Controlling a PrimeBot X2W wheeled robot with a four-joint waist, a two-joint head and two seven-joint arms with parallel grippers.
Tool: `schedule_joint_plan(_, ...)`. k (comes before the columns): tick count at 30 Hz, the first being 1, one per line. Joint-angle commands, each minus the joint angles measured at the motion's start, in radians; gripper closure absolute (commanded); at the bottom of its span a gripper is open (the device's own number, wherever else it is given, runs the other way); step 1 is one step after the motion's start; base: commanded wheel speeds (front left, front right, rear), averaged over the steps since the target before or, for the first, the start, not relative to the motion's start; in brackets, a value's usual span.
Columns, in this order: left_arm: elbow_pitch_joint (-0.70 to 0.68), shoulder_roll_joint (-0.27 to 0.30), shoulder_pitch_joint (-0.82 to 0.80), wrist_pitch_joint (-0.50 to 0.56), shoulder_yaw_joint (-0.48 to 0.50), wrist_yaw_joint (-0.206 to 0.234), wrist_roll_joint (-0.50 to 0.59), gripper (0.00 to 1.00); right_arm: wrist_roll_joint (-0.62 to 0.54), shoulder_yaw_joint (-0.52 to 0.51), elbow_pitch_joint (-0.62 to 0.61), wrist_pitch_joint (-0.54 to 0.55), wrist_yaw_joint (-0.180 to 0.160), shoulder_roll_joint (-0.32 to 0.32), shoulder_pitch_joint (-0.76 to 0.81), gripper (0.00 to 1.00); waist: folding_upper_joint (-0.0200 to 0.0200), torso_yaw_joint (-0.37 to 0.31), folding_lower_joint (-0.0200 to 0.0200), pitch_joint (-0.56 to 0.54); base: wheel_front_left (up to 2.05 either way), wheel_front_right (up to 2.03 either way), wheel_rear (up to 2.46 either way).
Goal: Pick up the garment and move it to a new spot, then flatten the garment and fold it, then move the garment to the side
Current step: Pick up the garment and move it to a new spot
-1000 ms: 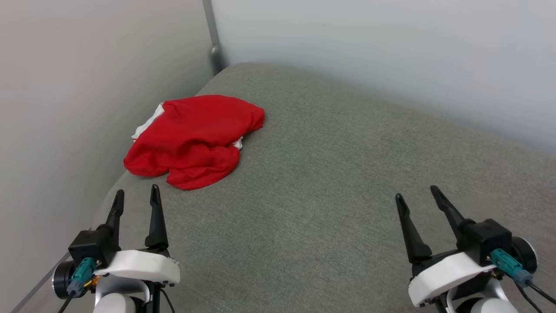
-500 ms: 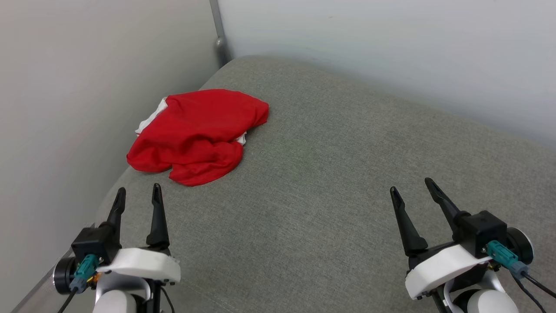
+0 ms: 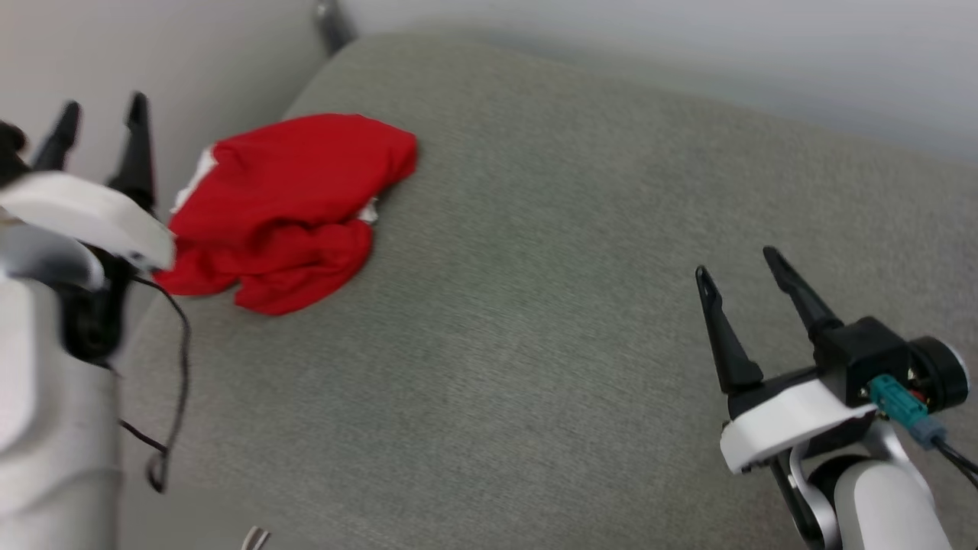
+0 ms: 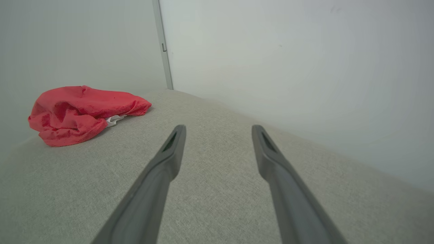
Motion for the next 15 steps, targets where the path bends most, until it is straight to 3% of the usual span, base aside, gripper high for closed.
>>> schedule_joint_plan(1,0.019,0.036,-0.044,0.066,0.003,-0.002,-0.028,0.0,-0.01,0.001,-0.011,0.003,0.0,0.0,-0.033,0.0,0.0,-0.089,-0.0001,0.097,0.0,0.0,0.0)
schedule_joint_plan(5,0.071,0.123,-0.131,0.261,0.008,-0.004,-0.125,0.0,-0.027,0.005,-0.019,0.008,0.0,-0.002,-0.075,0.0,0.0,-0.149,-0.0001,0.181,0.0,0.0,0.0)
schedule_joint_plan(10,0.196,0.183,-0.198,0.519,0.04,-0.003,-0.265,0.0,-0.034,0.001,-0.033,0.016,0.0,-0.012,-0.114,0.0,0.0,-0.2,-0.0001,0.264,0.0,0.0,0.0)
schedule_joint_plan(15,0.29,0.208,-0.205,0.647,0.063,0.033,-0.311,0.0,-0.035,0.003,-0.044,0.02,0.0,-0.022,-0.142,0.0,0.0,-0.24,-0.0001,0.328,0.0,0.0,0.0)
